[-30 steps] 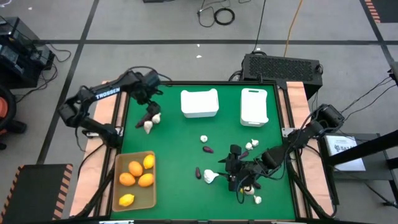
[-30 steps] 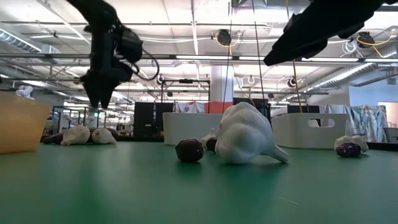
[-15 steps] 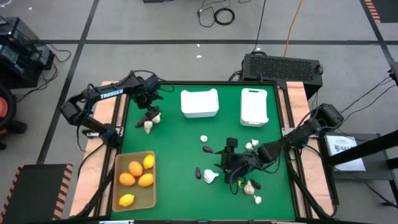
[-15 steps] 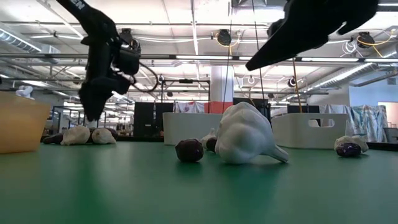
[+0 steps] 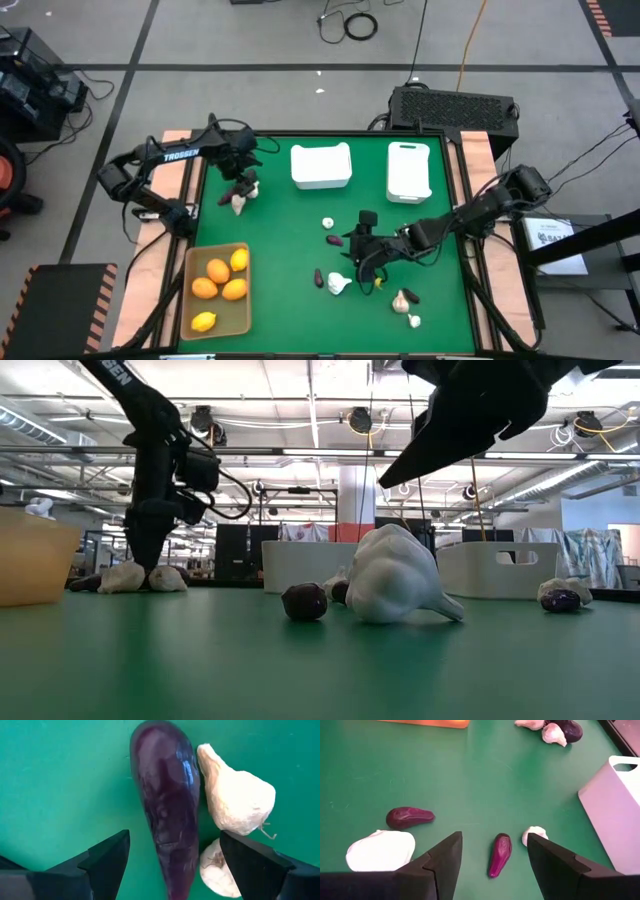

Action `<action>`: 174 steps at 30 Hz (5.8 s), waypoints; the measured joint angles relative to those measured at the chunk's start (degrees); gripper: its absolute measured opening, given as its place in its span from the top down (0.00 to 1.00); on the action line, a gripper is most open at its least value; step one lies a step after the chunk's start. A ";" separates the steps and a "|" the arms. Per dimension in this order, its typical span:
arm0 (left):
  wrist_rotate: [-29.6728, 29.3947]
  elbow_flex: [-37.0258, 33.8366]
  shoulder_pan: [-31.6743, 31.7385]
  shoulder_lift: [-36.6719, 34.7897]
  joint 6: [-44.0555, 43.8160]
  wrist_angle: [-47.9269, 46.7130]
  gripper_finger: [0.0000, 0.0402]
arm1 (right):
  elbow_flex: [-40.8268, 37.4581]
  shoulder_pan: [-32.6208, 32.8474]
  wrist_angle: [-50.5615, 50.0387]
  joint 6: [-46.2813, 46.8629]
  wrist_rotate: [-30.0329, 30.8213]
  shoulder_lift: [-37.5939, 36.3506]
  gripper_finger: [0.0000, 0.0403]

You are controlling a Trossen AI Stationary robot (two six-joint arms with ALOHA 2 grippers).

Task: Sort produce into baskets
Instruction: Put the violet eggplant into the left white bin

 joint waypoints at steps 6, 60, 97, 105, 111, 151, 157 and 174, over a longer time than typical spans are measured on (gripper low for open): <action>0.02 -3.12 0.00 0.18 0.44 5.06 0.21 | 0.00 0.04 -0.02 0.07 -0.15 0.00 0.47; -11.35 18.27 -13.76 -1.53 -2.61 17.67 0.59 | -0.33 -1.89 -12.01 -3.49 15.29 -4.15 0.47; -13.57 46.89 -23.96 29.93 -1.30 10.62 0.57 | -26.73 -10.45 16.76 6.40 14.03 -24.70 0.94; -13.55 46.89 -24.02 29.91 -1.18 10.62 0.38 | -26.71 -10.45 17.07 6.17 14.02 -23.80 0.99; -13.55 49.31 -24.19 29.72 -1.20 6.97 0.32 | -26.71 -10.43 17.48 6.50 13.69 -23.82 0.99; -27.16 -16.76 -49.20 -22.00 -15.75 74.69 0.53 | -9.82 -9.96 17.67 4.01 -12.39 -0.08 0.86; -27.26 -22.94 -49.36 -20.71 -15.12 87.71 0.68 | -5.35 -10.73 13.56 5.53 -14.61 5.53 0.63; -23.72 -23.62 -50.23 -20.18 -13.53 87.36 0.88 | -4.38 -11.96 18.41 10.07 -10.53 16.05 0.41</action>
